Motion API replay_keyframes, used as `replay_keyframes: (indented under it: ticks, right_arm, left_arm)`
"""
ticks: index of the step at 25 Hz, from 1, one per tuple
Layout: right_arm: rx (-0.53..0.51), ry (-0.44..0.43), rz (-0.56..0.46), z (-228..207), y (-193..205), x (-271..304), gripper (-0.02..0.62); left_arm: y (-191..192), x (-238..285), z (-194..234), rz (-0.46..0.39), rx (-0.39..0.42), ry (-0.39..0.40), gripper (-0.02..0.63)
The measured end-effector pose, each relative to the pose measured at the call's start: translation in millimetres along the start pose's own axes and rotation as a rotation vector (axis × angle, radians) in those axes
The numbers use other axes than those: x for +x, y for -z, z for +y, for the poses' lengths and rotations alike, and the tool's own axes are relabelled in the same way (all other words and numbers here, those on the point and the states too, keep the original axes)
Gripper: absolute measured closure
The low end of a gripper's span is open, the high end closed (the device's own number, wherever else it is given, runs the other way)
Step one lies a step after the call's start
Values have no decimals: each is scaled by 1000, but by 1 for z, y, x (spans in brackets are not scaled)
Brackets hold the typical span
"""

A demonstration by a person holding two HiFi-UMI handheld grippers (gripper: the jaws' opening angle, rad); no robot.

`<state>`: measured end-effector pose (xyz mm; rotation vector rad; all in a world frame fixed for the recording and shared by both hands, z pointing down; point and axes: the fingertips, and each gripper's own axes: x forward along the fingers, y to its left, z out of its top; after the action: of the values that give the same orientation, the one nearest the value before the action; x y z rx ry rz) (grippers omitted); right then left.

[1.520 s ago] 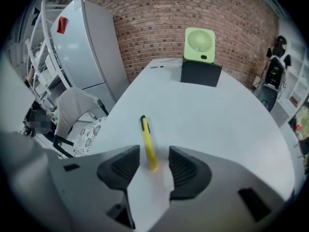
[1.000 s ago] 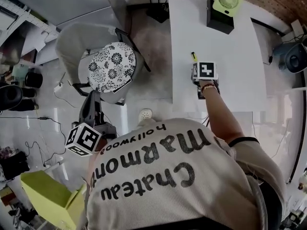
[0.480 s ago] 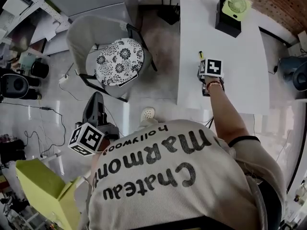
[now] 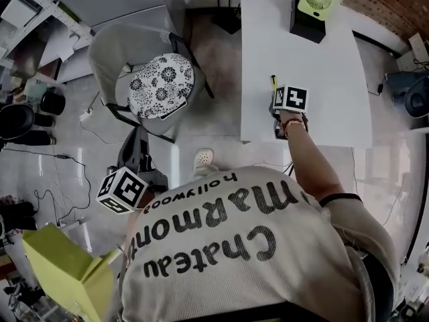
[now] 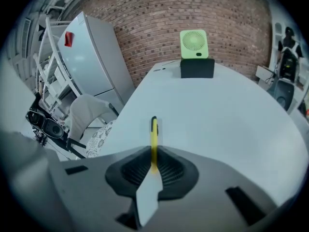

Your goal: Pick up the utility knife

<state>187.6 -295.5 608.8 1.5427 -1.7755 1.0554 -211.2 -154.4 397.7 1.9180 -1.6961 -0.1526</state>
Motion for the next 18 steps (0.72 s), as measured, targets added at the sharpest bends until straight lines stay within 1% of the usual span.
replay_keyframes:
  ticks: [7,10,18]
  right_arm:
    - [54,-81,-3,2,37,-36,554]
    - [85,-108,-24,1,47,-53,554]
    - [44,-118,-127,-7,51,-107,554]
  left_arm:
    - [29,10,-42,61,22,98,604]
    - [42,14,-56,84,23,131,604]
    - [70,23,-97,112,27,212,604]
